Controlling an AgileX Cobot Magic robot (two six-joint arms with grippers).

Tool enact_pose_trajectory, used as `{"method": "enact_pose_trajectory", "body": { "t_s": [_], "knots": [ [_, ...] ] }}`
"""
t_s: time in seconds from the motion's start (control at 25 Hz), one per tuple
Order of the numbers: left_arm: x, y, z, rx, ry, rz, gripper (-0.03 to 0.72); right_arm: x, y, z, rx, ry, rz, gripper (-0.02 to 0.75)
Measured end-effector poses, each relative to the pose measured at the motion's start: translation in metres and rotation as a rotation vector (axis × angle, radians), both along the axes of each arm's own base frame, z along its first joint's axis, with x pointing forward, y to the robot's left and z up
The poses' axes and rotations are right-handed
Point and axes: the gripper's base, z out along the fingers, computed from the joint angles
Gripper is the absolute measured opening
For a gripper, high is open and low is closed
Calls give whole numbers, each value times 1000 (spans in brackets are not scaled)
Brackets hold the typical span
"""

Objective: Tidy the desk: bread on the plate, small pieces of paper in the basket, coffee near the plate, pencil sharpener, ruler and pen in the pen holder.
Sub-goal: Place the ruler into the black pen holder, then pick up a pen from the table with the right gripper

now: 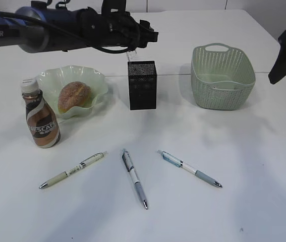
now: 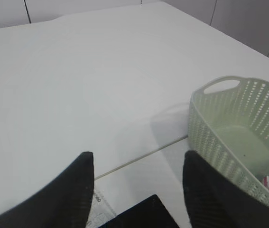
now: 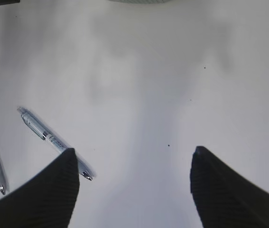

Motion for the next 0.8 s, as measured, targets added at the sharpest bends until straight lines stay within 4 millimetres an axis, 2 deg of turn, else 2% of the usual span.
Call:
{"method": "enact_pose_trajectory", "body": {
  "t_s": [0.36,0.64,0.8],
  "knots": [
    [-2,27,28,37,66,-1,424,-2,1,0,7,19,12,569],
    [-12,37,45,196,88,-51,423,-1,4,0,28,7,41,569],
    [-19,50,52,239,170,-54,424,-1,5,1,38,2,48,569]
  ]
}}
